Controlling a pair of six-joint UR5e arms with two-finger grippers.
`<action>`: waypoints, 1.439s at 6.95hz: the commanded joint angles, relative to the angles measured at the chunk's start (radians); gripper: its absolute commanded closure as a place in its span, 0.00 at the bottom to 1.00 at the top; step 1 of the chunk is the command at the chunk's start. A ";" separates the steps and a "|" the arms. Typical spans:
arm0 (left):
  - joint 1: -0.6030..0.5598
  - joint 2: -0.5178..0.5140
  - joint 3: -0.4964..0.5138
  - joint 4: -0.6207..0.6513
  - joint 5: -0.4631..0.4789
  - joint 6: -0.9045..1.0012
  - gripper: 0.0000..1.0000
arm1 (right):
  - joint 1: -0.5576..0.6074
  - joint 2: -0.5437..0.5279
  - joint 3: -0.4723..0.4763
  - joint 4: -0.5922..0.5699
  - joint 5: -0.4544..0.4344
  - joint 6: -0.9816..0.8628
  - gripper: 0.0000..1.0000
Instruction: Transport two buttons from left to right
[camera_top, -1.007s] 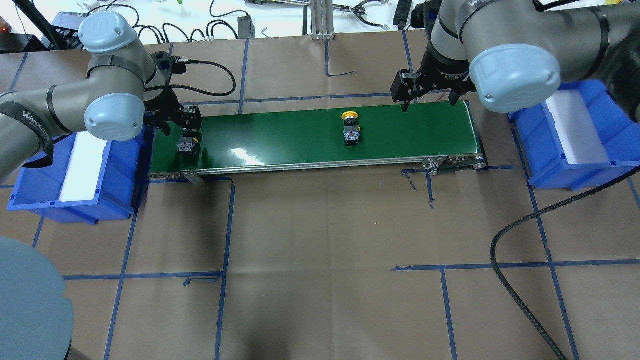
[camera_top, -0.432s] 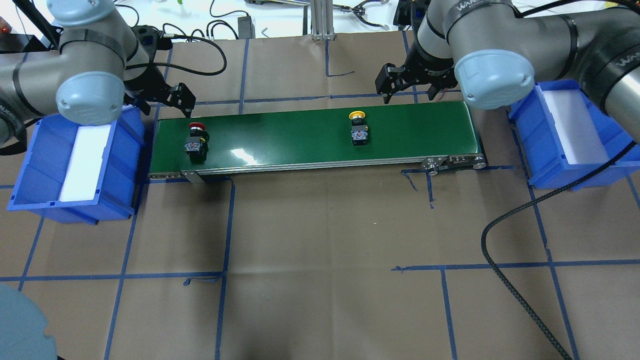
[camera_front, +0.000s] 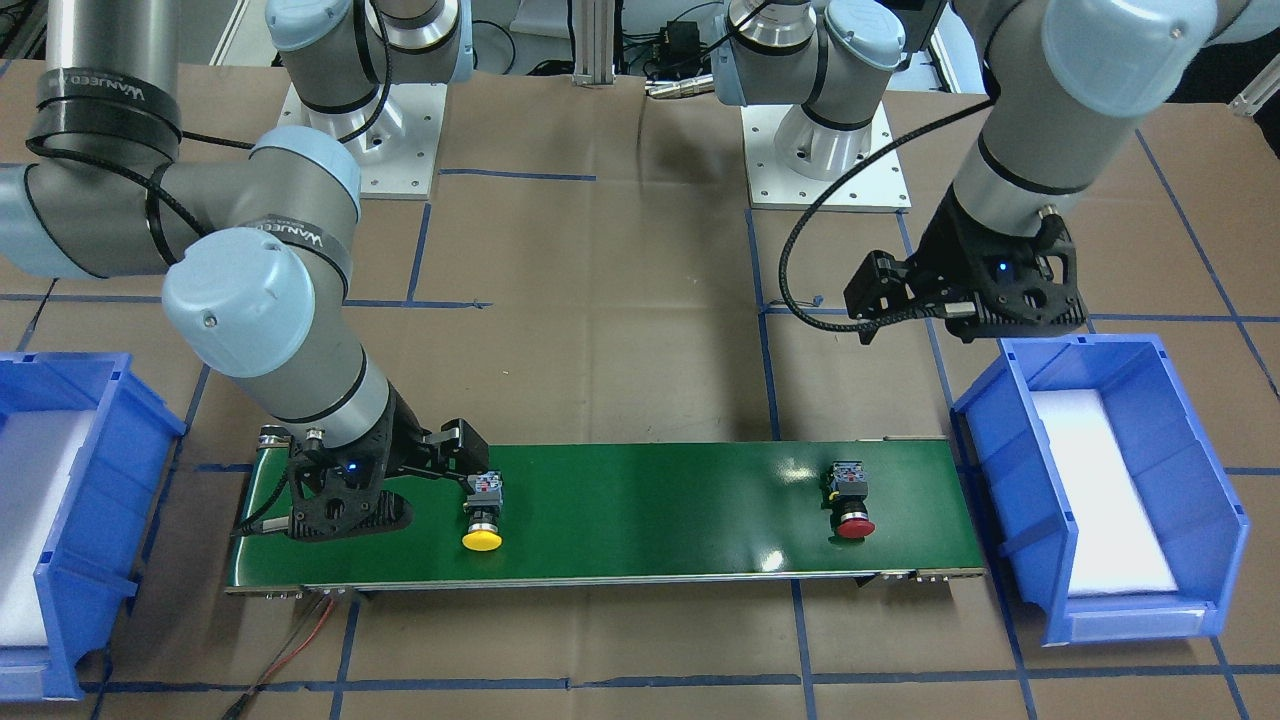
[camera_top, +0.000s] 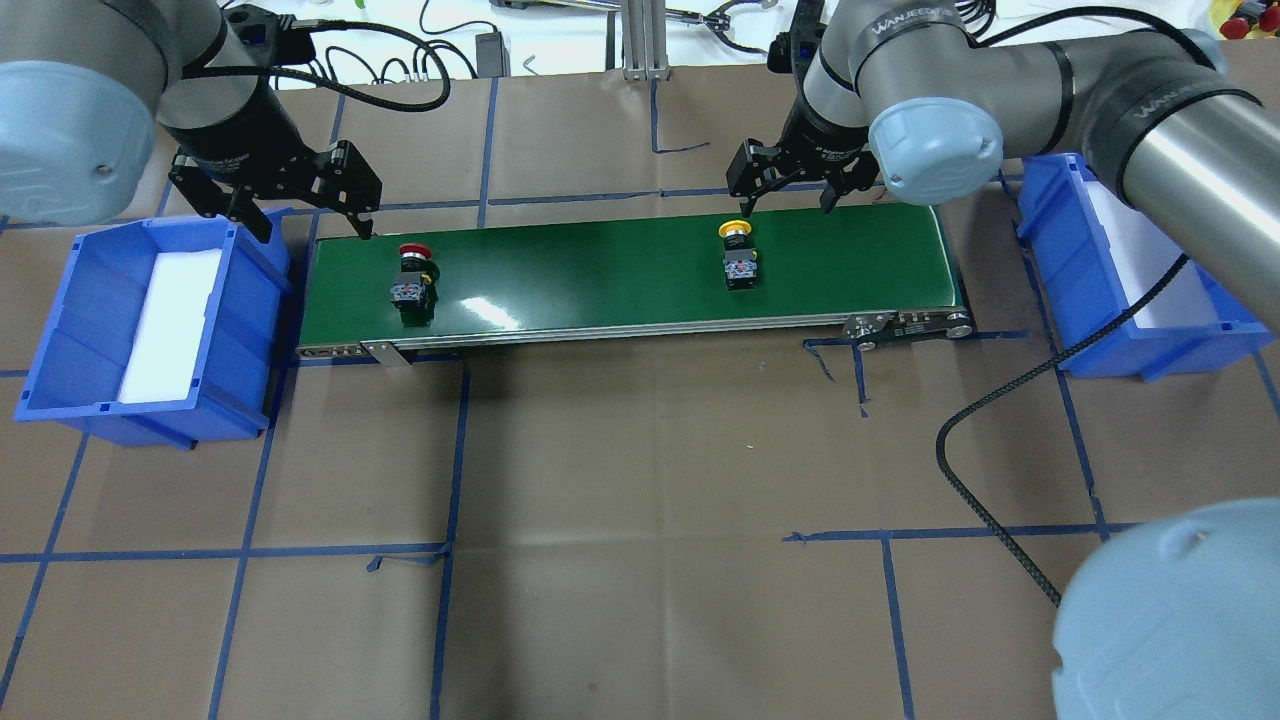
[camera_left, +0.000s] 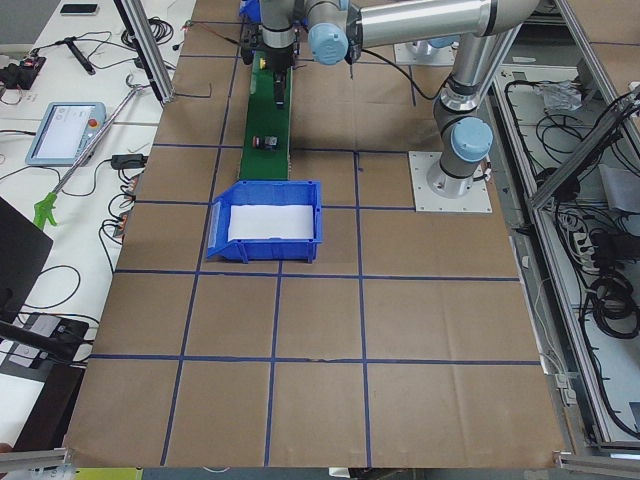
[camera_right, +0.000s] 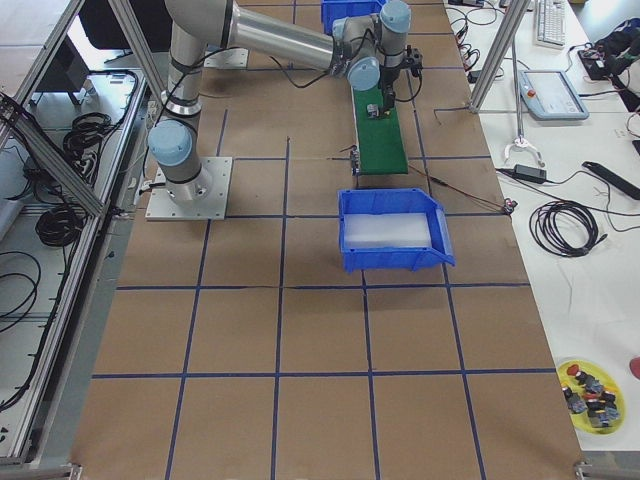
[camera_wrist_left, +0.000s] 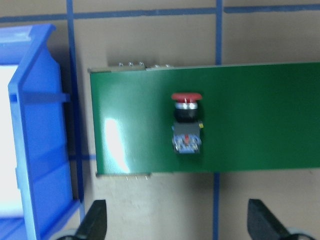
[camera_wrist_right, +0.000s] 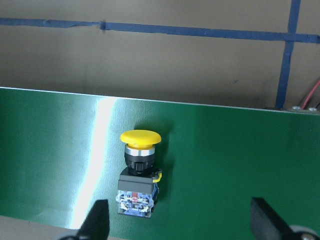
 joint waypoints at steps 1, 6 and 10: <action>-0.023 0.066 -0.047 -0.027 0.001 -0.025 0.00 | 0.001 0.043 -0.011 0.003 -0.077 0.077 0.01; -0.022 0.036 0.009 -0.024 -0.007 -0.039 0.00 | 0.003 0.041 0.008 0.012 -0.077 0.117 0.00; -0.042 0.036 0.010 -0.024 -0.004 -0.065 0.00 | -0.003 0.081 0.038 0.005 -0.095 0.114 0.05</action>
